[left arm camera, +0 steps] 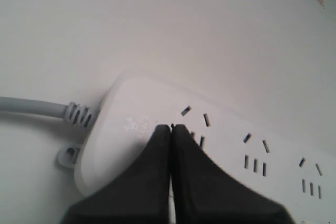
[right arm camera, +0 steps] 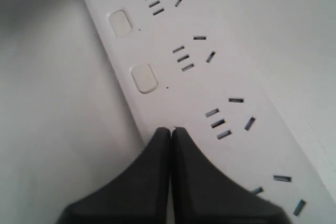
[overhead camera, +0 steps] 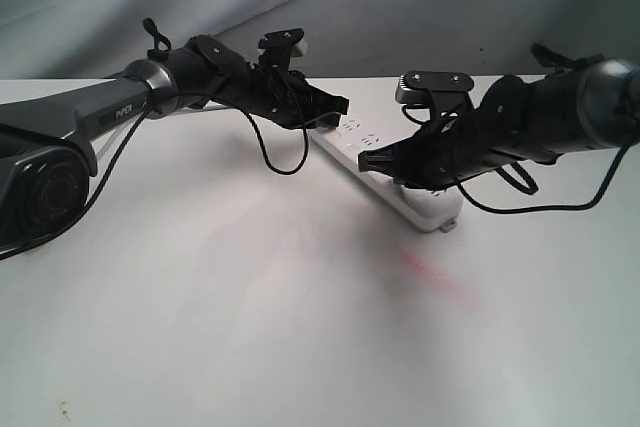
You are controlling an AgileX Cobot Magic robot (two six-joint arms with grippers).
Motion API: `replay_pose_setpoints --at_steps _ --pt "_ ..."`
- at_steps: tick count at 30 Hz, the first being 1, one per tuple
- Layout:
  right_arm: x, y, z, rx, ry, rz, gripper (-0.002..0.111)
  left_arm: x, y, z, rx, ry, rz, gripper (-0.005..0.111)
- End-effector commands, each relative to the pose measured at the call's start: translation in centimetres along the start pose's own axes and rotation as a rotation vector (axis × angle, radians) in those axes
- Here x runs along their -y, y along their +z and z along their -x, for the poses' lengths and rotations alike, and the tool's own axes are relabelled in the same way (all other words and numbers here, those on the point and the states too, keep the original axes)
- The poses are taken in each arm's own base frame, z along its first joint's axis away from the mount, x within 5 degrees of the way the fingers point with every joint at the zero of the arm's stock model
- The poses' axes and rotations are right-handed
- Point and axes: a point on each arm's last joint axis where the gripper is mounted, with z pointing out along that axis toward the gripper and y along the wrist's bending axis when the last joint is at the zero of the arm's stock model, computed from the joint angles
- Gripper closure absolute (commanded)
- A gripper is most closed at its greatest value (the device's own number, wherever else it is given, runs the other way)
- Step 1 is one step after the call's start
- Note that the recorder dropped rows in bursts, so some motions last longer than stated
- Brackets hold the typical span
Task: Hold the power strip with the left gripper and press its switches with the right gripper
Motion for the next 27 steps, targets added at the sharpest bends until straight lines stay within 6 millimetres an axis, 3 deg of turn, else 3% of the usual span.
replay_pose_setpoints --at_steps 1,17,23,27 --pt "-0.4 0.2 0.0 0.011 -0.006 0.003 0.108 -0.5 0.6 -1.0 -0.039 0.005 0.008 0.106" --pt "-0.1 1.2 -0.9 -0.037 -0.030 -0.005 0.108 -0.5 0.6 -1.0 -0.039 0.005 0.008 0.106" --pt "0.6 3.9 -3.4 -0.152 -0.022 -0.017 0.108 -0.4 0.6 -1.0 -0.041 0.006 0.006 0.106" --pt "0.5 3.7 -3.2 -0.147 -0.022 -0.015 0.108 -0.4 0.6 -1.0 -0.044 0.005 0.004 0.106"
